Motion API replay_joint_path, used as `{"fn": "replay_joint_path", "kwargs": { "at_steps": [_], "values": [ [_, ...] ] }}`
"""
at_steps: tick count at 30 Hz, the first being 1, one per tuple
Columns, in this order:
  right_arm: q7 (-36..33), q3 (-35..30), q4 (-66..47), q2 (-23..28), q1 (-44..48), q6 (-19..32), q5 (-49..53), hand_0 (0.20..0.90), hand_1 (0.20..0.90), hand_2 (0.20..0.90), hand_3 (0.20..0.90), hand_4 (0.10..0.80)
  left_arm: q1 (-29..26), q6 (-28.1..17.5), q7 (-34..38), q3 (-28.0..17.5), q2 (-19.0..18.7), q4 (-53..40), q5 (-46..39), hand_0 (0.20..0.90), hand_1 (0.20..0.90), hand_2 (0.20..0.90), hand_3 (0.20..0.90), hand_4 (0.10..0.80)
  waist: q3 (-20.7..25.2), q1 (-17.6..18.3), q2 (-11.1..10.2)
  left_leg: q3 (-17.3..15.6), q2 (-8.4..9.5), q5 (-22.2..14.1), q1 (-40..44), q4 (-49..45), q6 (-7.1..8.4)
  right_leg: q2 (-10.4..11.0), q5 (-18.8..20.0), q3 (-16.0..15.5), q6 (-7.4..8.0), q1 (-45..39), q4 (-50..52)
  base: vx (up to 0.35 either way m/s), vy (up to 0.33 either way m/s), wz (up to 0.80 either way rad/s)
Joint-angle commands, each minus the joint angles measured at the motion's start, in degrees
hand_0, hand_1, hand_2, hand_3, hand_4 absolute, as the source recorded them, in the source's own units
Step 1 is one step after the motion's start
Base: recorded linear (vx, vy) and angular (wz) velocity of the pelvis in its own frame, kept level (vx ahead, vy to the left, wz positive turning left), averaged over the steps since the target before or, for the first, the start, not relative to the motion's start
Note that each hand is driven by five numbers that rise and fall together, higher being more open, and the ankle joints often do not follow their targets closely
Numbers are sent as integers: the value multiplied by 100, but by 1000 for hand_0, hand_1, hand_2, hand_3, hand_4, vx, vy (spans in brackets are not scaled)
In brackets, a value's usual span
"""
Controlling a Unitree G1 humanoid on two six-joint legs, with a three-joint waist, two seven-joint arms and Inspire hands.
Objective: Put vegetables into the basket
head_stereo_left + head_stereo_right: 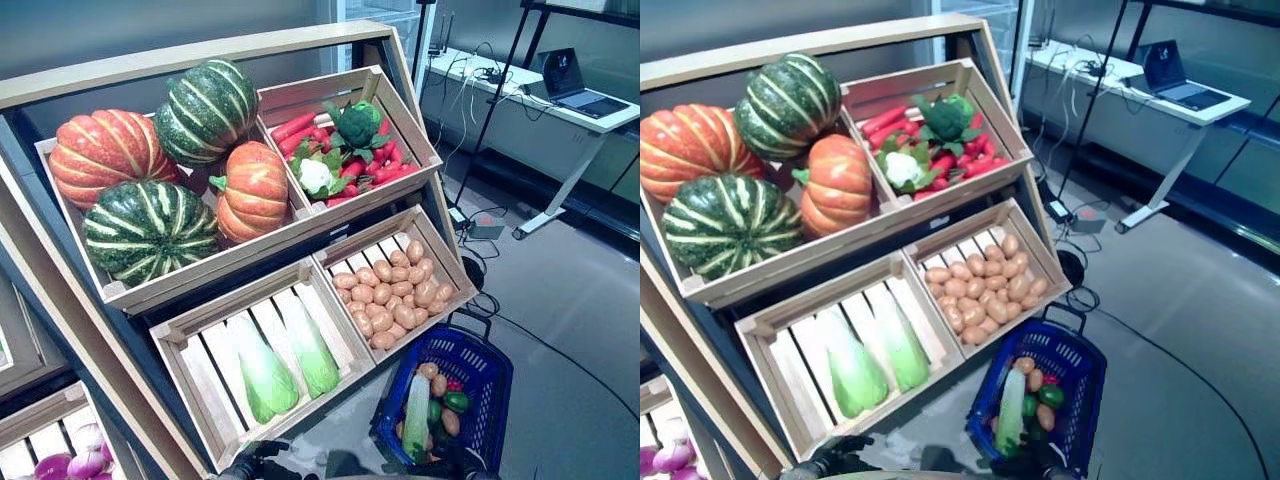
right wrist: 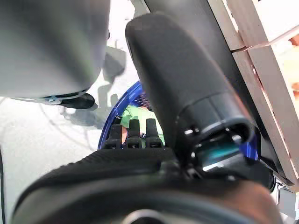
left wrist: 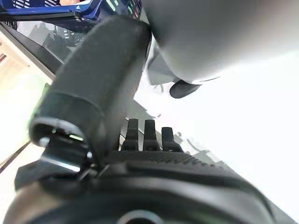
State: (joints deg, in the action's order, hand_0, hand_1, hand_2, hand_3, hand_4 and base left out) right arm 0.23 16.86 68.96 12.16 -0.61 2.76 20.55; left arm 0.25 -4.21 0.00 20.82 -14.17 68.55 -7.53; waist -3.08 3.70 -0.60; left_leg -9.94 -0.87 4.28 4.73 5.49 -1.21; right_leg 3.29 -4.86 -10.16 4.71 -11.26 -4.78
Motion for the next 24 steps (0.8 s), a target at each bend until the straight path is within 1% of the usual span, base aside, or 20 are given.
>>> {"fn": "replay_joint_path", "kwargs": {
  "at_steps": [1,5,7,9,11,12,13,15,16,17,20,21,22,23,24],
  "values": [
    [-146,103,83,-46,304,114,-23,900,900,900,900,800,-405,-259,146,-66,73,248,113,900,900,900,900,800,-86,-124,14,162,-129,-633,299,-49,173,130,434,57,126,432,105,0,0,0],
    [-142,108,120,-56,301,146,-39,900,900,900,900,800,-410,-284,275,-79,98,271,-8,900,900,900,900,800,-94,-121,14,160,-125,-640,300,-49,167,131,439,59,126,424,91,0,0,0],
    [-141,93,133,-65,283,153,-27,900,900,900,900,800,-405,-114,265,-102,108,293,118,900,900,900,900,800,-85,-129,6,161,-118,-637,293,-49,170,139,458,39,135,416,64,0,0,0],
    [-173,120,147,-113,281,161,0,900,900,900,900,800,-398,-15,171,-112,150,364,-18,900,900,900,900,800,-82,-126,-6,168,-113,-631,284,-49,173,138,472,48,133,420,55,0,0,0],
    [-165,123,156,-129,283,169,4,900,900,900,900,800,-401,-114,192,-158,196,443,-142,900,900,900,900,800,-79,-121,-11,164,-114,-630,279,-49,172,137,484,43,134,427,46,0,0,0],
    [-161,125,172,-138,278,183,-5,900,900,900,900,800,-402,-147,237,-185,205,445,-221,900,900,900,900,800,-75,-114,-11,164,-114,-637,281,-49,171,132,480,48,132,426,48,0,0,0],
    [-158,96,183,-143,257,191,-27,900,900,900,900,800,-406,-58,412,-233,226,460,-86,900,900,900,900,800,-76,-101,-12,149,-118,-643,288,-49,171,132,469,45,131,424,57,0,0,0],
    [-172,100,184,-151,257,189,-16,900,900,900,900,800,-408,-32,478,-243,224,475,-63,900,900,900,900,800,-75,-96,-13,147,-120,-635,283,-49,173,129,470,52,129,432,64,0,0,0],
    [-194,139,153,-152,257,169,14,900,900,900,900,800,-426,-260,352,-281,214,457,-377,900,900,900,900,800,-85,-87,-14,154,-122,-629,274,-49,178,116,474,73,123,441,54,0,0,0],
    [-195,145,146,-150,256,165,21,900,900,900,900,800,-430,-283,331,-289,216,451,-450,900,900,900,900,800,-87,-86,-14,154,-123,-630,273,-49,178,115,475,75,123,441,50,0,0,0],
    [-197,114,94,-125,230,208,12,900,900,900,900,800,-409,-580,357,-441,204,291,-869,900,900,900,900,800,-109,-82,-1,158,-131,-627,263,-49,189,104,493,84,124,444,23,0,0,0],
    [-212,107,41,-92,218,192,10,900,900,900,900,800,-429,-735,221,-480,150,38,-977,900,900,900,900,800,-125,-85,9,164,-134,-617,247,-49,201,98,499,98,122,462,23,-31,-14,0],
    [-214,110,26,-83,214,189,14,900,900,900,900,800,-439,-798,162,-481,137,-42,-1014,900,900,900,900,800,-132,-87,11,166,-135,-615,240,-49,203,96,500,103,121,469,24,-54,-13,0],
    [-226,108,-55,-49,202,146,27,900,900,900,900,800,-450,-824,61,-476,90,-358,-1054,900,900,900,900,800,-149,-97,21,167,-139,-609,217,-49,206,90,504,109,116,485,19,-78,-16,1],
    [-249,88,-211,8,181,55,30,900,900,900,900,800,-453,-824,-123,-374,-20,-944,-1007,900,900,900,900,800,-180,-108,47,155,-148,-595,189,-49,210,82,527,121,121,517,15,-90,-17,1]
  ]
}}
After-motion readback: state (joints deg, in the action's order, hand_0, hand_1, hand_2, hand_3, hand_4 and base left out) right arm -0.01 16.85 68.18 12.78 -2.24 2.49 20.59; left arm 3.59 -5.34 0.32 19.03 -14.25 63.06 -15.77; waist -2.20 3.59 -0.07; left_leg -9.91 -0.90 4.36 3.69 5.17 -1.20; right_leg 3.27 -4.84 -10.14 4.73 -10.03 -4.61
